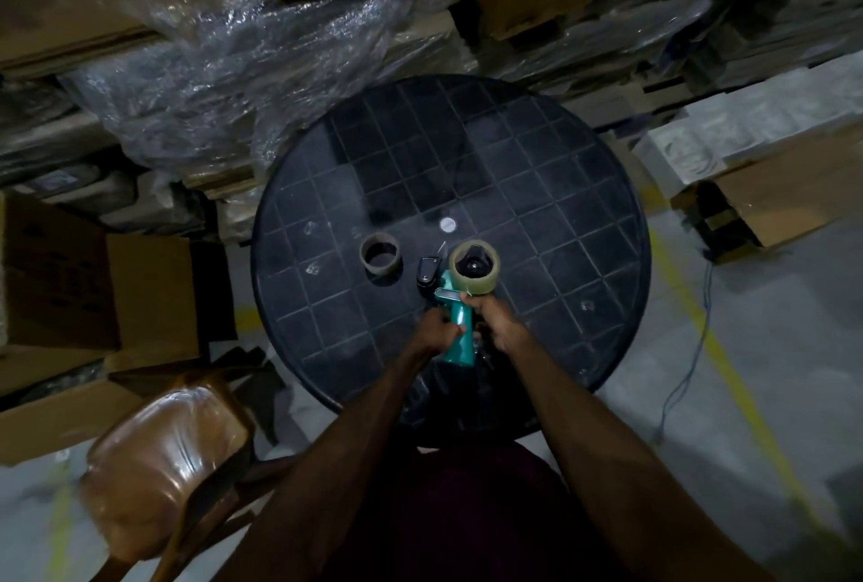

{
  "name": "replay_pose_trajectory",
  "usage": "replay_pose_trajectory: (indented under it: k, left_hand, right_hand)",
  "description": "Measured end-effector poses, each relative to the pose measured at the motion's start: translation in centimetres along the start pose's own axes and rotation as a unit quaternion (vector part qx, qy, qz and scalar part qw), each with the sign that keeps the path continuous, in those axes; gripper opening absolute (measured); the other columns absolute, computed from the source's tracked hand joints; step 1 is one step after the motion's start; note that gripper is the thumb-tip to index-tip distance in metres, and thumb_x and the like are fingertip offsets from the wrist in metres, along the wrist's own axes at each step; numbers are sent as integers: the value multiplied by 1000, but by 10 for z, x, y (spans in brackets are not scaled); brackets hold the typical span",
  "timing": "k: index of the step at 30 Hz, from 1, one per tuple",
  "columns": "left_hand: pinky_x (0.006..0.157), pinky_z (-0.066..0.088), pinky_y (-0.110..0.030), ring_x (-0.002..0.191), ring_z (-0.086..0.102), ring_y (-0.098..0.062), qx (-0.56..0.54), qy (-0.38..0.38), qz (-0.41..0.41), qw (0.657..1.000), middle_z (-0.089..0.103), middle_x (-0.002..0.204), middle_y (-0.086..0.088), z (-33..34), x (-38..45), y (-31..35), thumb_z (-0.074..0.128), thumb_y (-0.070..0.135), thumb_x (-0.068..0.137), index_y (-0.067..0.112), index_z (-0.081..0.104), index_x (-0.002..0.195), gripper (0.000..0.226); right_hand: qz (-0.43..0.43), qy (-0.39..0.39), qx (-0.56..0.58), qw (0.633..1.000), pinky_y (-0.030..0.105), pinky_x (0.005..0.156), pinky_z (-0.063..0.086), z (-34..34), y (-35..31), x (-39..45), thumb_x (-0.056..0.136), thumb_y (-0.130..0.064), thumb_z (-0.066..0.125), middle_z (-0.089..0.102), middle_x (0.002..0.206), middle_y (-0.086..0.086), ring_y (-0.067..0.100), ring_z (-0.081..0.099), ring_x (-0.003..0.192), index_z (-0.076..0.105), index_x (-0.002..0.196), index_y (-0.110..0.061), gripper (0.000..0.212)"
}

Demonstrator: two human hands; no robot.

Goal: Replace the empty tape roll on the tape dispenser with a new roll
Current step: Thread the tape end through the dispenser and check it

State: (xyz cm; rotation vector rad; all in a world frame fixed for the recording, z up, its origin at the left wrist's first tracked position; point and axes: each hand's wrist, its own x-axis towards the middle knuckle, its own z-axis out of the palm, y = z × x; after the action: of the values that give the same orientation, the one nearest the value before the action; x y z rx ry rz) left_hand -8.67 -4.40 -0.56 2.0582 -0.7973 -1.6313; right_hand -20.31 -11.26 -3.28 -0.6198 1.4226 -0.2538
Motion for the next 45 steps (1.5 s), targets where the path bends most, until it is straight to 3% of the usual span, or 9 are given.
replay_pose_trajectory:
  k: [7, 15, 18, 20, 28, 34, 38, 42, 45]
  left_hand:
    - [69, 43, -23, 94, 70, -21, 87, 24, 14, 996, 73, 100, -11, 5, 19, 2, 55, 36, 68, 1, 72, 113, 60]
    - [84, 59, -43, 97, 73, -32, 120, 20, 12, 993, 76, 106, -16, -3, 49, -16, 58, 37, 67, 8, 74, 113, 57]
    - [80, 54, -35, 99, 71, -34, 132, 2, 11, 991, 75, 107, -17, -5, 40, -5, 66, 33, 74, 8, 74, 110, 45]
    - [76, 47, -30, 103, 69, -35, 142, -11, 7, 990, 73, 111, -19, -5, 39, -3, 67, 19, 85, 5, 72, 111, 30]
    - [75, 48, -32, 105, 68, -33, 214, -54, 27, 975, 72, 113, -17, -18, 32, -7, 62, 20, 86, 6, 69, 110, 28]
    - [84, 57, -37, 98, 70, -28, 215, -32, 29, 976, 74, 102, -11, -51, 21, -25, 60, 31, 72, 10, 72, 97, 35]
    - [86, 52, -36, 100, 69, -32, 228, -5, 45, 973, 75, 102, -18, -68, 9, -29, 63, 17, 86, 2, 74, 95, 21]
    - [86, 48, -37, 103, 66, -39, 264, 9, 67, 962, 71, 106, -23, -79, 4, -41, 56, 27, 84, -1, 69, 97, 34]
    - [92, 45, -39, 113, 61, -41, 306, 5, 96, 947, 65, 122, -27, -83, -6, -42, 56, 17, 94, -5, 63, 116, 32]
  right_hand:
    - [38, -18, -32, 999, 25, 45, 44, -4, -6, 30, 97, -24, 58, 62, 74, 5, 15, 57, 59, 61, 90, -12, 13]
    - [20, 18, -63, 998, 25, 48, 48, 7, -4, 50, 94, -21, 64, 67, 79, 8, 17, 60, 59, 65, 100, -7, 16]
    - [-39, 97, -94, 990, 36, 63, 61, 10, 8, 55, 84, -17, 74, 72, 90, 13, 24, 67, 72, 72, 101, 0, 24]
    - [-48, 120, -108, 986, 43, 74, 58, 13, 16, 57, 81, -16, 77, 71, 86, 14, 24, 65, 76, 75, 95, 2, 23]
    - [-93, 173, -163, 967, 34, 75, 52, 29, 21, 34, 79, -7, 71, 76, 94, 15, 20, 65, 82, 77, 94, -2, 16]
    - [-114, 199, -193, 954, 43, 87, 55, 31, 21, 3, 81, -10, 71, 75, 98, 21, 31, 68, 92, 74, 86, -8, 6]
    - [-165, 194, -236, 938, 43, 89, 55, 34, 31, -16, 83, -8, 69, 75, 96, 19, 35, 70, 95, 73, 84, -10, 4]
    - [-209, 152, -311, 915, 37, 89, 52, 45, 30, -41, 87, -6, 66, 74, 100, 18, 31, 68, 95, 72, 94, -2, 10]
    - [-250, 96, -393, 880, 35, 87, 53, 50, 24, -48, 84, -3, 62, 72, 102, 17, 33, 68, 96, 70, 98, -3, 15]
